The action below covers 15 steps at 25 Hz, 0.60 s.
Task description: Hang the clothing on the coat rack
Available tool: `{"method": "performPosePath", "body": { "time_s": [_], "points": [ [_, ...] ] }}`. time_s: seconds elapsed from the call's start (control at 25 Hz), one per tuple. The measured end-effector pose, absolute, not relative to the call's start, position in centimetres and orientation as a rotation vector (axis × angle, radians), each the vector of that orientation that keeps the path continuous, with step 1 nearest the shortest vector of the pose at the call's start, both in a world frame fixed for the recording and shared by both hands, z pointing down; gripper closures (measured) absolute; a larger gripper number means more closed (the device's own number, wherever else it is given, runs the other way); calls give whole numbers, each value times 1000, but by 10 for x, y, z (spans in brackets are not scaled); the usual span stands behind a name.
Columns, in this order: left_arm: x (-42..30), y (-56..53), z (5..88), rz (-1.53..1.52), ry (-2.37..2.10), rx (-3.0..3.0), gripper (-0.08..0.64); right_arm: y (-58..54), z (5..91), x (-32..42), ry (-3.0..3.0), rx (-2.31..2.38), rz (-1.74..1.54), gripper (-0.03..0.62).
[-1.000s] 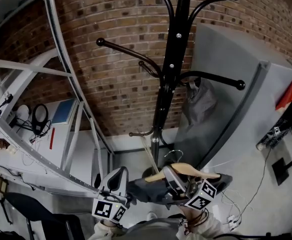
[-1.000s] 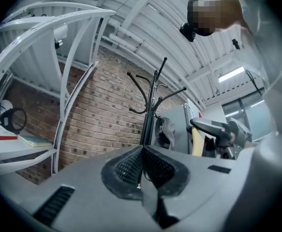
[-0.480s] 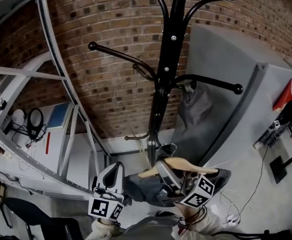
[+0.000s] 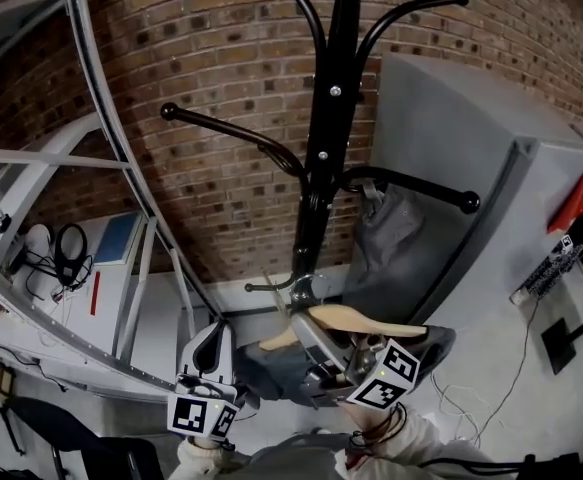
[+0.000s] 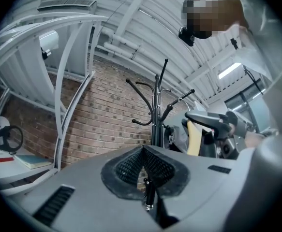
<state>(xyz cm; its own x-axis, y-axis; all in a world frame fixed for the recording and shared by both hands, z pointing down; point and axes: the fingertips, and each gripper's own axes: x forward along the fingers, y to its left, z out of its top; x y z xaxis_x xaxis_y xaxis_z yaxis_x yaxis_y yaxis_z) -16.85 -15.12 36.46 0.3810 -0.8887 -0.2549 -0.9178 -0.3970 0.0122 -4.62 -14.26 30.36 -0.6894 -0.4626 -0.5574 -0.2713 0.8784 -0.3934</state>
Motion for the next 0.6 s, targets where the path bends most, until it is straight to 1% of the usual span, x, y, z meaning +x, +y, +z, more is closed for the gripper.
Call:
{"method": "performPosePath", "body": {
  "time_s": [0.6],
  "points": [
    [-178,-184,354,383,1715,-2446,552,-186,295,-48,2366,-514,-375,500]
  ]
}}
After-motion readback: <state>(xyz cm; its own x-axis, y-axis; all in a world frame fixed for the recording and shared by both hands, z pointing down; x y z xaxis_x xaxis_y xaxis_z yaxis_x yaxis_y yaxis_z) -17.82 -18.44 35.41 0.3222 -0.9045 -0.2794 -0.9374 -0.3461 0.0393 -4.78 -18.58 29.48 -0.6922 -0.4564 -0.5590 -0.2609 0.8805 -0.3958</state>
